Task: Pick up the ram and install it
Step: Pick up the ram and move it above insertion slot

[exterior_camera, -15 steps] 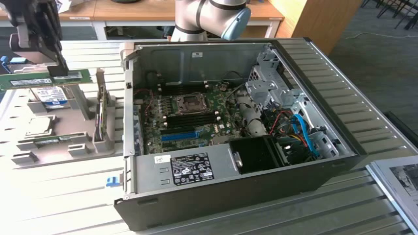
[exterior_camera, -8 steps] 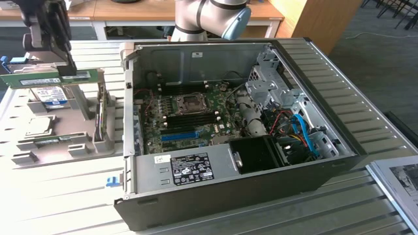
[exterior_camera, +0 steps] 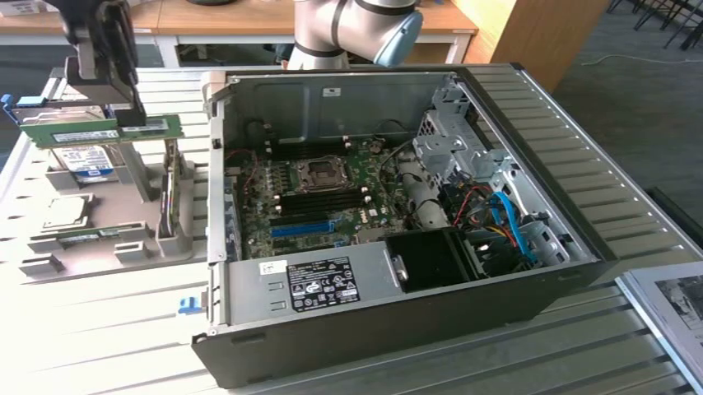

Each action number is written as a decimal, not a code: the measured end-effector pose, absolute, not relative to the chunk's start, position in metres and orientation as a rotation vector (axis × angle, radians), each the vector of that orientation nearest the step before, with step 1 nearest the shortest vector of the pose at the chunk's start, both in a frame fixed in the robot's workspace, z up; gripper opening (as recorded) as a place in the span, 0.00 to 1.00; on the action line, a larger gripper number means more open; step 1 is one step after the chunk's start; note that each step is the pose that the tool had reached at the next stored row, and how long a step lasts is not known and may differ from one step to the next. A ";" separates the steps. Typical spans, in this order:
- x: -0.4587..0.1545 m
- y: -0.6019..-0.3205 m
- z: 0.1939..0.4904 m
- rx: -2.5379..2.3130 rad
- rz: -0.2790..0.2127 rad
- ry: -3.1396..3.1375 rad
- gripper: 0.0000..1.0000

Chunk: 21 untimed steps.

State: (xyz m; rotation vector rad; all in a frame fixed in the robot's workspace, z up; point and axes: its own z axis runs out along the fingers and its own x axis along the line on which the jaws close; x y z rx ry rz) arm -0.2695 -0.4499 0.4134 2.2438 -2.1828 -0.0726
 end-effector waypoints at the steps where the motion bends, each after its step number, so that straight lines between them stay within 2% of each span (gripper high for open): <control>1: -0.268 -0.450 0.413 2.244 -0.073 -2.183 0.12; 21: -0.231 -0.450 0.413 2.244 -0.073 -2.183 0.12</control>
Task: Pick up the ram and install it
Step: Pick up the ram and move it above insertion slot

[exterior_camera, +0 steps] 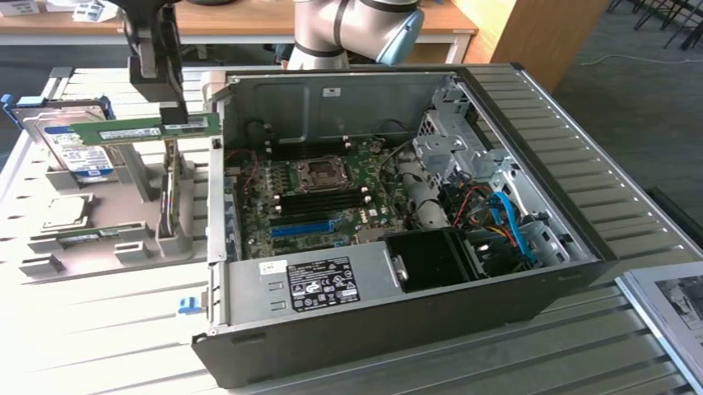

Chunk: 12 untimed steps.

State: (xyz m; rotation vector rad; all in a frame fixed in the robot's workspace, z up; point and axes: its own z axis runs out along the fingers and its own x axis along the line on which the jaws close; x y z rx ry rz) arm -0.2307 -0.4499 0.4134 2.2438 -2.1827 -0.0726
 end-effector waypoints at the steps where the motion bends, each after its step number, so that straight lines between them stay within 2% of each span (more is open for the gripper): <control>1: -0.229 -0.450 0.413 2.244 -0.073 -2.183 0.12; 12: -0.208 -0.450 0.413 2.244 -0.073 -2.183 0.12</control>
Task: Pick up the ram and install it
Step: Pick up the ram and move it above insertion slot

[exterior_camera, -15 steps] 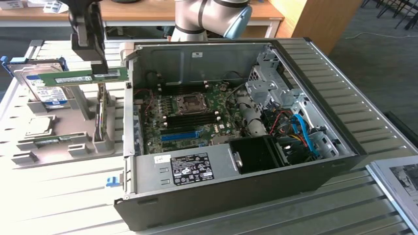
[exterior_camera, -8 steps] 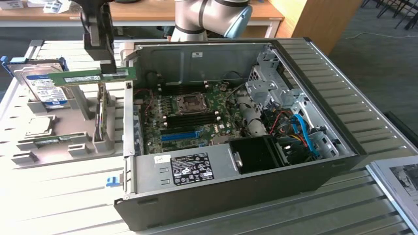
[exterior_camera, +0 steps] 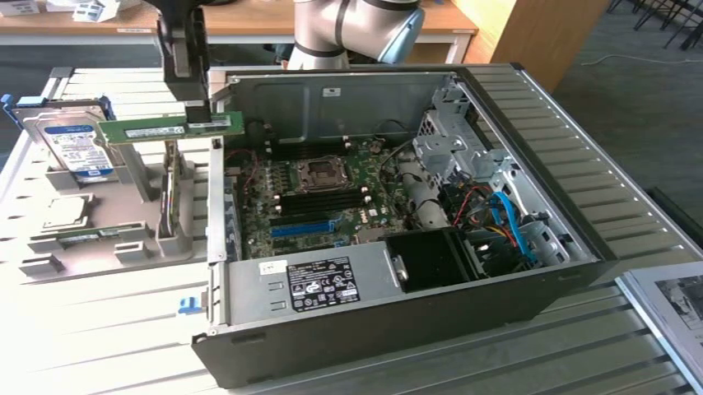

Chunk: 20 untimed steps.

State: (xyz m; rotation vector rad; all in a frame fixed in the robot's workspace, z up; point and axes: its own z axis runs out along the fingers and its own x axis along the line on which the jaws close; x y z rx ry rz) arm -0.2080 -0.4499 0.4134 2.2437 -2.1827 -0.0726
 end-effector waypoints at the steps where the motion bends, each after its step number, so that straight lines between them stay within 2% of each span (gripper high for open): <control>1: -0.206 -0.450 0.413 2.244 -0.073 -2.183 0.12; 20: -0.173 -0.450 0.413 2.244 -0.073 -2.183 0.12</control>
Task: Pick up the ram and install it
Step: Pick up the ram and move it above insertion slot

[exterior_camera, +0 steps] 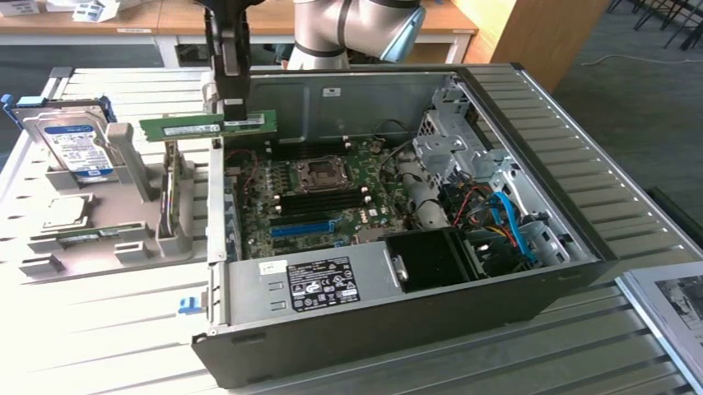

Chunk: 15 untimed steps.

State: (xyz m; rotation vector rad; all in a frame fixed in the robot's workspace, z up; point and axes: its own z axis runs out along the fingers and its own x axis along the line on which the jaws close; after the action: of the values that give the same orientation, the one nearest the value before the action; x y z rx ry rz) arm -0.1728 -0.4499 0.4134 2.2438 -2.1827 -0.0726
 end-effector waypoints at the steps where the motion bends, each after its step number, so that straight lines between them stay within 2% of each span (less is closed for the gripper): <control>1: -0.171 -0.450 0.413 2.244 -0.073 -2.183 0.12; 15: -0.141 -0.450 0.413 2.244 -0.073 -2.183 0.12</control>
State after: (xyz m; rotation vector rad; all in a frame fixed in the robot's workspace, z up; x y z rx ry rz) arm -0.1415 -0.4499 0.4134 2.2439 -2.1826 -0.0727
